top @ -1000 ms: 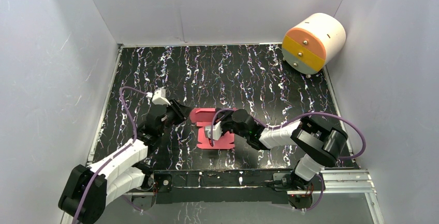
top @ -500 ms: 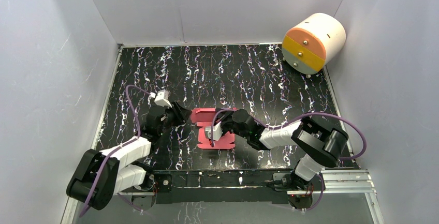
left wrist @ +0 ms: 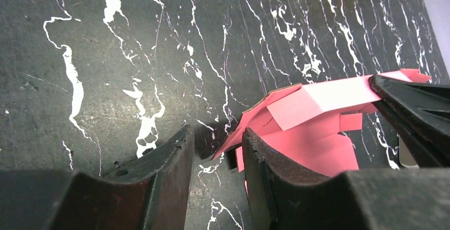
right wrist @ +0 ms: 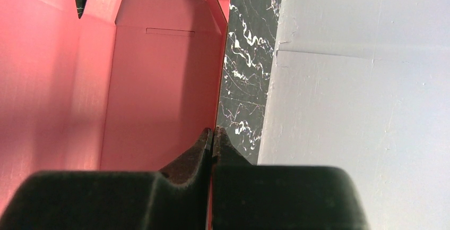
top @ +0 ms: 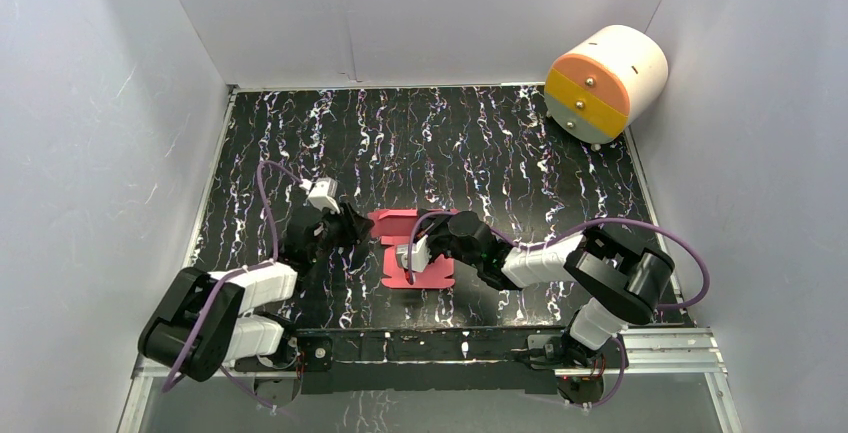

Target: Fold the paper box

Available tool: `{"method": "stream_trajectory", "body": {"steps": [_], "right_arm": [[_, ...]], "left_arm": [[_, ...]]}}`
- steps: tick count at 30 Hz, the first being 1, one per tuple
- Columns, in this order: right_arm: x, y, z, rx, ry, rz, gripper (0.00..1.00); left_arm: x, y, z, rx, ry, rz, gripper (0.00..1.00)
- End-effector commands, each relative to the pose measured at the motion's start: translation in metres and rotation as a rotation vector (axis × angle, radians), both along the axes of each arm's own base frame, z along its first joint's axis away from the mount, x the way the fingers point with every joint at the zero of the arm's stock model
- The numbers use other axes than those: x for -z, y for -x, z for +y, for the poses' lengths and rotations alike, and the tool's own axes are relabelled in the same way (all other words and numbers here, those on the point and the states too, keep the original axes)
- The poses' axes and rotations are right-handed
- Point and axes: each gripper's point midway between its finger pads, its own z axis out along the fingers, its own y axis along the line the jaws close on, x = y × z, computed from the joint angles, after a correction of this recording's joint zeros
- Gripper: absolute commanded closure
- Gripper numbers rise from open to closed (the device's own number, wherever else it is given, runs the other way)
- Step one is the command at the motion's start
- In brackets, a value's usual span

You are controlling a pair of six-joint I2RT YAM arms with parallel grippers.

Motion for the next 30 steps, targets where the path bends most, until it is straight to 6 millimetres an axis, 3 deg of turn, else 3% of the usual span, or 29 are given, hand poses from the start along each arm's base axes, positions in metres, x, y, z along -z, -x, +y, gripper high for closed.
{"method": "stream_trajectory", "body": {"steps": [1,5,14,30], "right_arm": [[-0.017,-0.001,0.005,-0.015,-0.022,-0.035,1.0],[-0.017,-0.001,0.006,-0.016,-0.015,-0.038,1.0],[-0.015,-0.006,0.006,-0.008,0.006,-0.062,1.0],[-0.025,-0.026,0.021,0.017,-0.012,-0.181,1.0]], "left_arm": [[-0.018,-0.012,-0.007,0.054,-0.021,-0.102,0.64],[-0.02,-0.011,-0.016,0.117,-0.013,-0.116,0.71],[-0.028,-0.003,-0.027,0.203,-0.01,-0.154,0.99],[-0.055,0.006,-0.037,0.219,-0.083,-0.278,1.0]]}}
